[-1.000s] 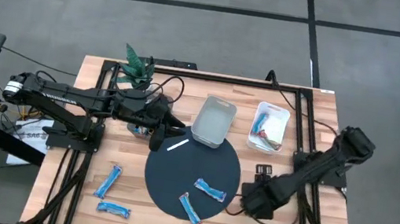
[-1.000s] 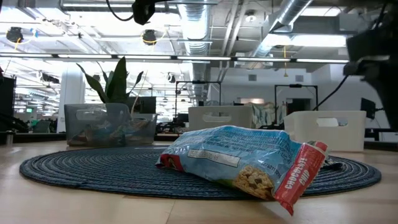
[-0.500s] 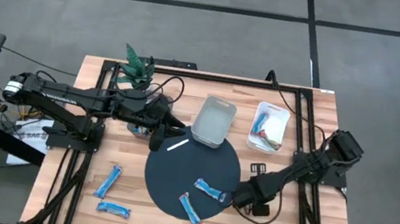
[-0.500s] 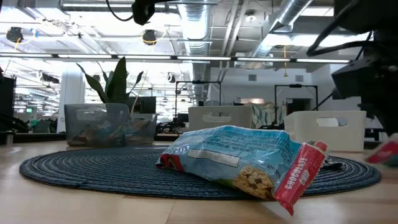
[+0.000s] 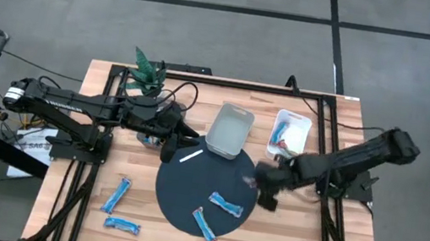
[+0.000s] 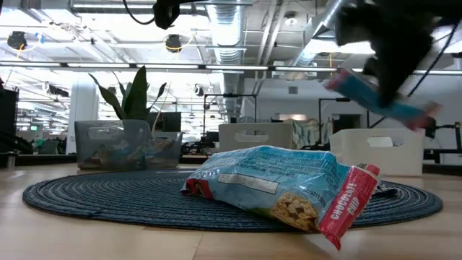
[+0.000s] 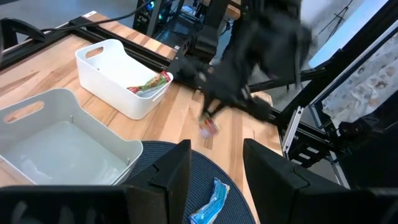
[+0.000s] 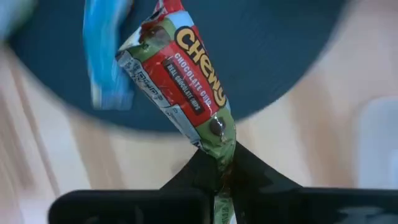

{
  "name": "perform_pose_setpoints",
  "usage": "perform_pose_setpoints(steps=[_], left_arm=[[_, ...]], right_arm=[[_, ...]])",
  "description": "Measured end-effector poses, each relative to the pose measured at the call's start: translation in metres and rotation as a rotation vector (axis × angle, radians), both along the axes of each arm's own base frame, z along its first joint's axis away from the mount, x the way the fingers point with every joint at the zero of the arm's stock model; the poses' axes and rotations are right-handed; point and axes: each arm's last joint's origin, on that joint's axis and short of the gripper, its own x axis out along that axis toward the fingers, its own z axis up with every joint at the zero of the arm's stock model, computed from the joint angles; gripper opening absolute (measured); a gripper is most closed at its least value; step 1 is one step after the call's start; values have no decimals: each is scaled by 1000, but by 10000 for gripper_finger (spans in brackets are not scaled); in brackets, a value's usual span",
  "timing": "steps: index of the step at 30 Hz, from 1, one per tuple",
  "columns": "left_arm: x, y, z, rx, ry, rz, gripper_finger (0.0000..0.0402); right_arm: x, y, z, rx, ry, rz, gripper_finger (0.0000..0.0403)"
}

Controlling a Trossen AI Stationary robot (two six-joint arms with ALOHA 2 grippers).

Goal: Pick and place Granola Bars by type
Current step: Put the red granola bar into the white bin

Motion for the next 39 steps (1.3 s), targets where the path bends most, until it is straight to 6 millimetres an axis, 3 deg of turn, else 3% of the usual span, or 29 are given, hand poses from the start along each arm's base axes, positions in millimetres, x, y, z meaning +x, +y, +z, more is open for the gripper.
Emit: perform_pose_setpoints(steps=[7,14,19,25,35,39], left_arm=[[0,0,0,1,0,2,139],[0,0,0,0,-1,3,139],[0,0,0,0,-1,3,139],[0,0,0,0,1,2,139],[0,0,-1,1,15,1,139],[0,-1,-1,15,14,-29,139]], right_arm=[[-23,-57,37,-75,-185,-521,22],[-45,-93,38,-183,-72,-800,12],[-49,-105,33,-227,18,-842,18],[-50,-112,31,-253,68,-809,60],[-49,-111,30,-257,71,-788,182],[-42,-102,33,-301,5,-652,220]])
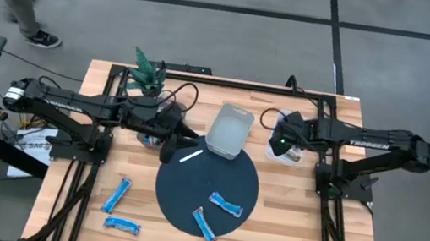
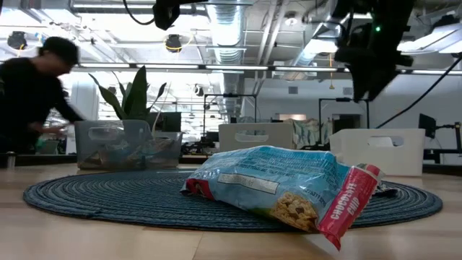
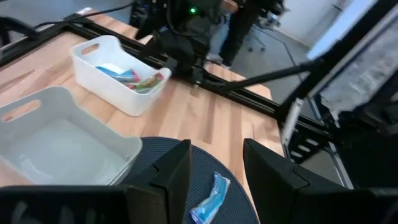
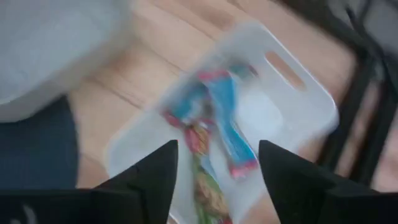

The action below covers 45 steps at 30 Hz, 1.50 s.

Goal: Pick and place Granola Bars by type
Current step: Put the red granola bar into the white bin

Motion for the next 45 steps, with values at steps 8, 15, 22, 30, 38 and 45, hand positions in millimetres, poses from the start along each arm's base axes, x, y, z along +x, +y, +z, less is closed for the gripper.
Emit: perform_pose_setpoints(steps=[8,15,22,30,38,45], left_arm=[[-2,-11,-4,2,40,-130,139],[0,-31,-15,3,126,-203,139],[40,-56,-47,-76,313,-307,139],[85,-88,-74,-38,523,-440,139],[115,-125,-109,76,715,-594,139],[144,-140,-139,118,766,-613,139]], right_arm=[[-6,41,37,18,-343,390,215],[-41,62,80,50,-741,523,186],[-57,67,92,63,-847,575,172],[-62,76,88,101,-801,656,173],[-69,83,85,109,-748,750,168],[-77,82,88,117,-770,767,161]])
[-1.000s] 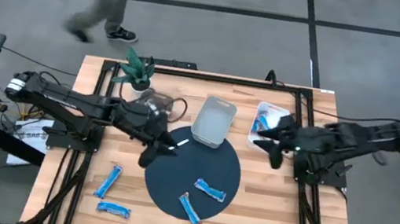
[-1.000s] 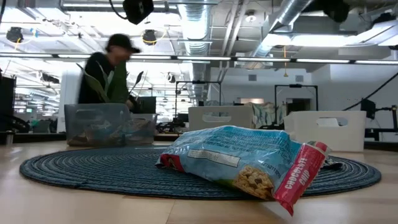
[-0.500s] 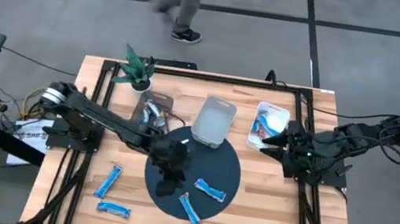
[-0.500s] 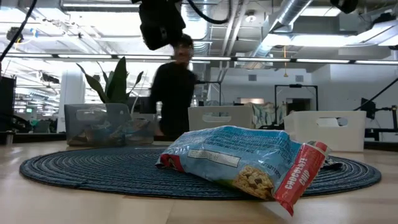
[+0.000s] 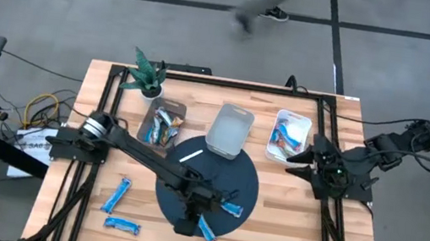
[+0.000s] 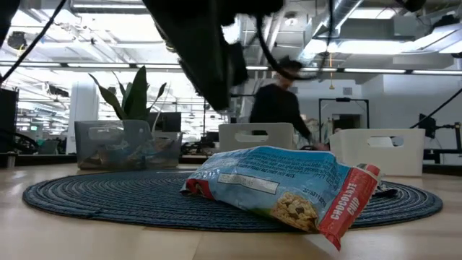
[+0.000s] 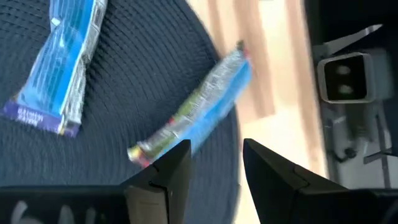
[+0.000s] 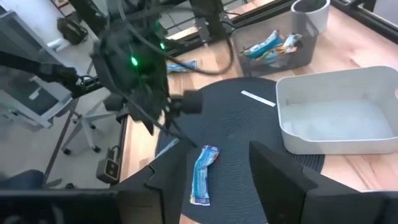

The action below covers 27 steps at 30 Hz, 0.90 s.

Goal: Pick and place Granola Bars by type
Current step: Put the red granola bar into the white bin

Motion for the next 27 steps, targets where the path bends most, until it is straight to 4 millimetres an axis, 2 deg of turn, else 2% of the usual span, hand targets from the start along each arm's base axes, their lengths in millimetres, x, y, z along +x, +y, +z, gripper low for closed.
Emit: perform_pose_setpoints(steps=[8,20,27], left_arm=[[20,-8,-20,84,-18,-57,139],[12,-20,-26,179,-36,-177,139],[11,-19,-27,204,-25,-168,135]], right_arm=[[-7,-4,3,3,-28,6,157],[-11,-7,5,3,-45,9,151],[-11,-7,5,1,-45,10,144]])
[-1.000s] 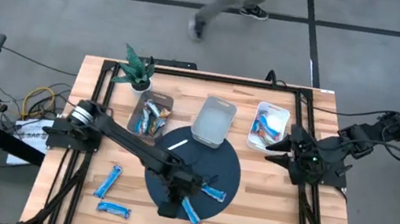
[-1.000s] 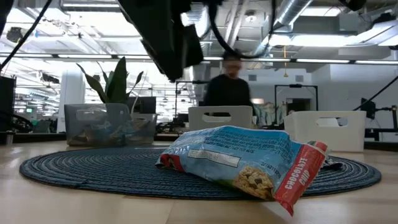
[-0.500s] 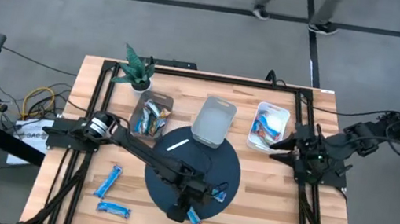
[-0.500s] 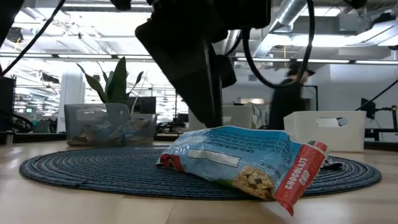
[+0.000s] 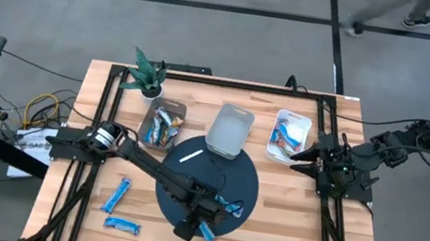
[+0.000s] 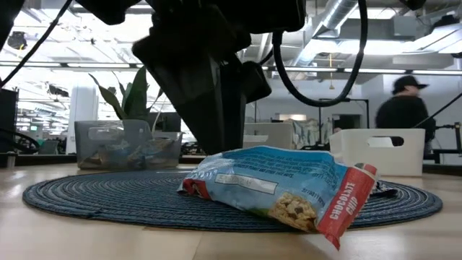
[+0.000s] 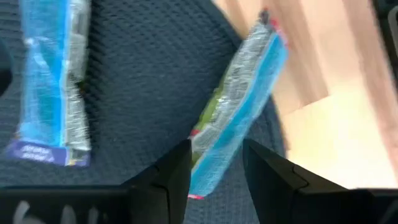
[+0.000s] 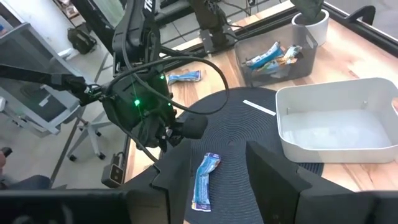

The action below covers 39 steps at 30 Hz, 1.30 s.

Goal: Pick and place Granola Bars by type
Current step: Put the red granola bar into the white bin

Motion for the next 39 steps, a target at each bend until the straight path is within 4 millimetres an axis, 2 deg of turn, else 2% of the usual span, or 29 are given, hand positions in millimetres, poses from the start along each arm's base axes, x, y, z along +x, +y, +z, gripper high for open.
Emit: perform_pose_setpoints(steps=[4,10,22,28,39], left_arm=[[0,1,0,13,3,12,102],[0,0,0,-5,13,26,13],[0,0,0,-37,23,52,1],[-1,0,0,-5,4,-27,31],[-1,-3,0,3,-10,-79,179]], right_arm=[[0,0,0,0,0,0,140],[0,0,0,0,0,-1,136],[0,0,0,-15,-1,6,133],[0,0,0,-15,-1,7,132],[0,0,0,-20,-2,9,131]])
